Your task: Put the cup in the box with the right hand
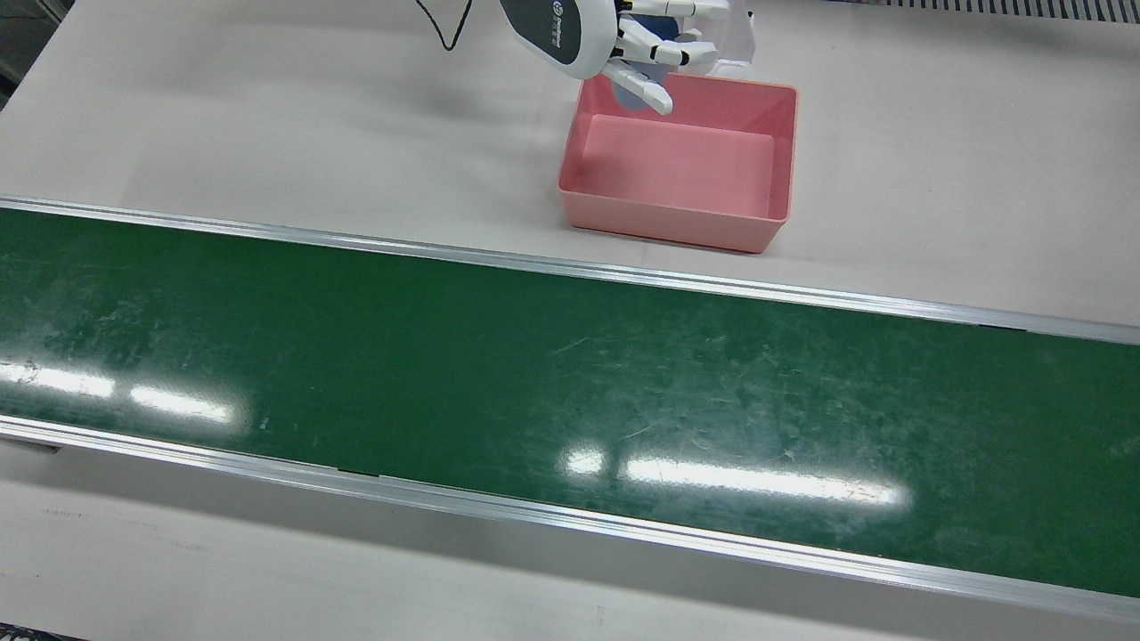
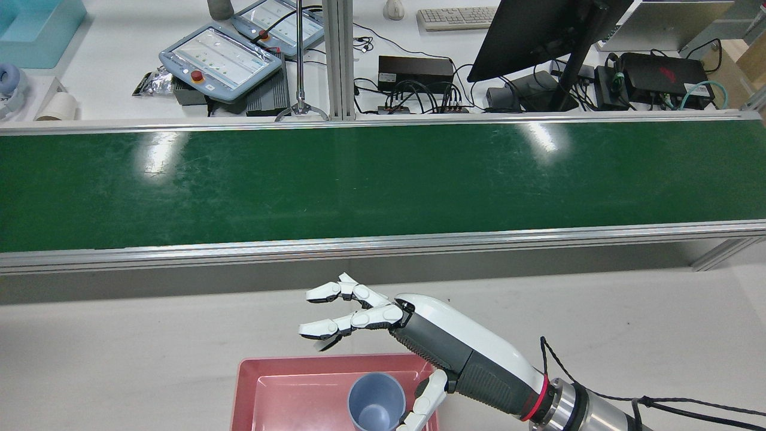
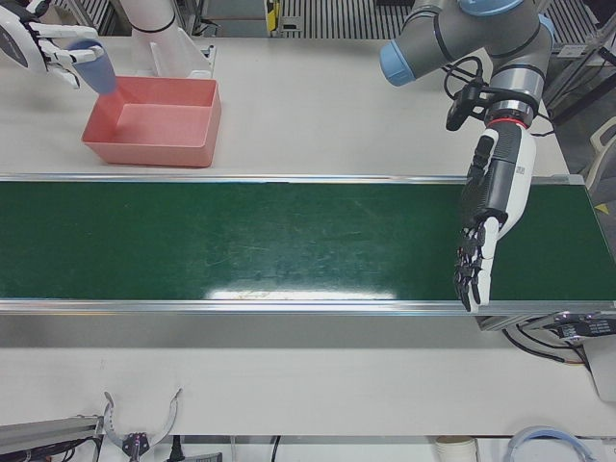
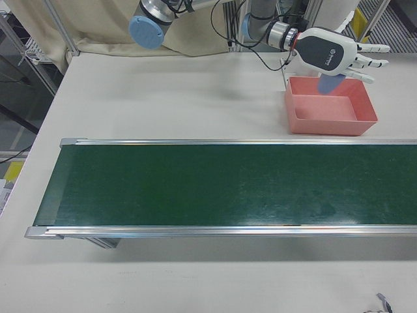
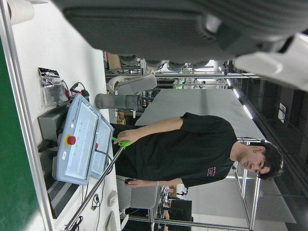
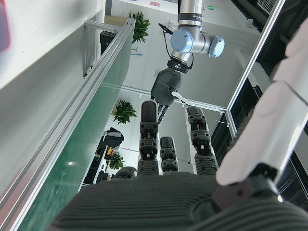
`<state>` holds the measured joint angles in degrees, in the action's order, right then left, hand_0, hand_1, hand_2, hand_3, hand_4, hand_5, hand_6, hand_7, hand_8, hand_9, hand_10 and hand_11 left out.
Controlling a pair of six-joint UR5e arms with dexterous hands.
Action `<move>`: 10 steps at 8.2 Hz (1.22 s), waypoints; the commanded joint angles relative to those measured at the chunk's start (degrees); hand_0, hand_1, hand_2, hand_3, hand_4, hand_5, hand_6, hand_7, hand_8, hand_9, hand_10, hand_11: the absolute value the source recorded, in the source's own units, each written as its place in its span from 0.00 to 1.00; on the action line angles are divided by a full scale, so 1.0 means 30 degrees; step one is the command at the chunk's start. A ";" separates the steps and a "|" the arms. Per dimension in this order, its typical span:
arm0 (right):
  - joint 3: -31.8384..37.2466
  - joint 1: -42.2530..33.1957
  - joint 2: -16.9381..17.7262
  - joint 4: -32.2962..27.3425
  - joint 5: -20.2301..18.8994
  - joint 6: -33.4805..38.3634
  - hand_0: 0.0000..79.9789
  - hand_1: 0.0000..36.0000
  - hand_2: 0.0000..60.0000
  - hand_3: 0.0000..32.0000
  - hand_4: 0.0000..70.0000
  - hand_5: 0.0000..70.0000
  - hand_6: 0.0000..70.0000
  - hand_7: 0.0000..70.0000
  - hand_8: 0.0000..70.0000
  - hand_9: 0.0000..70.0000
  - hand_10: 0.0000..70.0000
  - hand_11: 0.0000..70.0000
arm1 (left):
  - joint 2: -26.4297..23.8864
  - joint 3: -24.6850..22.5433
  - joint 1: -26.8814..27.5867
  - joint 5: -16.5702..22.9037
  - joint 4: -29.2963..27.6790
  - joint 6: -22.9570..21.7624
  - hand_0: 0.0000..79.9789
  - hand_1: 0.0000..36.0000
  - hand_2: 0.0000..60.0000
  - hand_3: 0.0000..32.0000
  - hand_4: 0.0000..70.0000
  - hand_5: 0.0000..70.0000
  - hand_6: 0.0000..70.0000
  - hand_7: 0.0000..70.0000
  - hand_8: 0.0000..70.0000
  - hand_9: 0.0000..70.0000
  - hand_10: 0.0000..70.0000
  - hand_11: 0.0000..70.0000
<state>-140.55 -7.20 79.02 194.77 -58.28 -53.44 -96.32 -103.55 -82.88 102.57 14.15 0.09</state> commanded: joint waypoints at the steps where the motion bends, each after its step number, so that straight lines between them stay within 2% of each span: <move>1: 0.0062 0.0230 -0.0001 -0.0002 0.0002 -0.0029 0.56 0.20 0.12 0.00 0.25 0.04 0.06 0.19 0.00 0.02 0.03 0.06 | -0.0002 0.0005 -0.0001 0.0029 -0.0029 0.0000 0.00 0.00 0.00 0.00 0.00 0.00 0.00 0.00 0.00 0.00 0.00 0.00; 2: 0.0062 0.0202 0.0028 -0.0002 0.0002 0.0029 0.57 0.18 0.08 0.00 0.27 0.04 0.06 0.20 0.00 0.04 0.04 0.07 | -0.0002 0.0005 -0.0001 0.0000 0.0000 0.0000 0.00 0.00 0.00 0.00 0.00 0.00 0.00 0.00 0.00 0.00 0.00 0.00; 3: -0.0141 -0.0639 0.0144 0.0027 0.0002 0.0232 0.52 0.34 0.40 0.00 0.17 0.04 0.07 0.26 0.00 0.05 0.05 0.09 | -0.0002 0.0005 -0.0001 0.0000 0.0000 0.0000 0.00 0.00 0.00 0.00 0.00 0.00 0.00 0.00 0.00 0.00 0.00 0.00; 4: -0.0172 -0.3142 0.0697 0.0028 -0.0172 0.1569 0.55 0.36 0.40 0.00 0.21 0.06 0.16 0.65 0.10 0.26 0.11 0.17 | -0.0002 0.0005 -0.0001 0.0029 -0.0029 0.0000 0.00 0.00 0.00 0.00 0.00 0.00 0.00 0.00 0.00 0.00 0.00 0.00; 5: 0.0234 -0.6445 0.1601 0.0260 -0.0174 0.3815 0.57 0.38 0.48 0.00 0.31 0.10 0.29 1.00 0.35 0.67 0.23 0.35 | -0.0002 0.0005 -0.0001 0.0000 -0.0029 0.0000 0.00 0.00 0.00 0.00 0.00 0.00 0.00 0.00 0.00 0.00 0.00 0.00; 6: 0.1688 -1.0277 0.2480 0.0233 -0.0232 0.5752 0.56 0.31 0.49 0.00 0.44 0.12 0.41 1.00 0.57 0.94 0.37 0.54 | -0.0002 0.0005 -0.0001 0.0000 -0.0029 0.0000 0.00 0.00 0.00 0.00 0.00 0.00 0.00 0.00 0.00 0.00 0.00 0.00; 7: 0.4313 -1.3187 0.2866 0.0204 -0.0378 0.8411 0.55 0.35 0.69 0.00 0.54 0.13 0.45 1.00 0.65 1.00 0.45 0.64 | 0.0027 0.0005 -0.0001 0.0000 -0.0029 0.0000 0.00 0.00 0.00 0.00 0.00 0.00 0.00 0.00 0.00 0.00 0.00 0.00; 8: 0.7065 -1.5565 0.2928 0.0087 -0.1249 0.9975 0.57 0.36 0.73 0.00 0.61 0.14 0.47 1.00 0.70 1.00 0.50 0.71 | -0.0001 0.0005 -0.0001 0.0000 -0.0029 0.0000 0.00 0.00 0.00 0.00 0.00 0.00 0.00 0.00 0.00 0.00 0.00 0.00; 9: 0.9152 -1.7822 0.2900 -0.0030 -0.2360 1.0280 0.54 0.40 0.85 0.00 0.54 0.14 0.46 1.00 0.70 1.00 0.51 0.73 | -0.0002 -0.0024 -0.0001 0.0000 0.0000 0.0000 0.00 0.00 0.00 0.00 0.00 0.00 0.00 0.00 0.00 0.00 0.00 0.00; 10: 1.0710 -1.9382 0.2899 -0.0669 -0.3125 1.0283 0.58 0.27 0.57 0.00 0.61 0.15 0.46 1.00 0.72 1.00 0.53 0.75 | -0.0002 -0.0024 -0.0001 0.0000 0.0000 0.0000 0.00 0.00 0.00 0.00 0.00 0.00 0.00 0.00 0.00 0.00 0.00 0.00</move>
<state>-120.48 -52.67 87.42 195.01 -62.47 -25.83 -96.31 -103.56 -82.88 102.57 14.09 0.09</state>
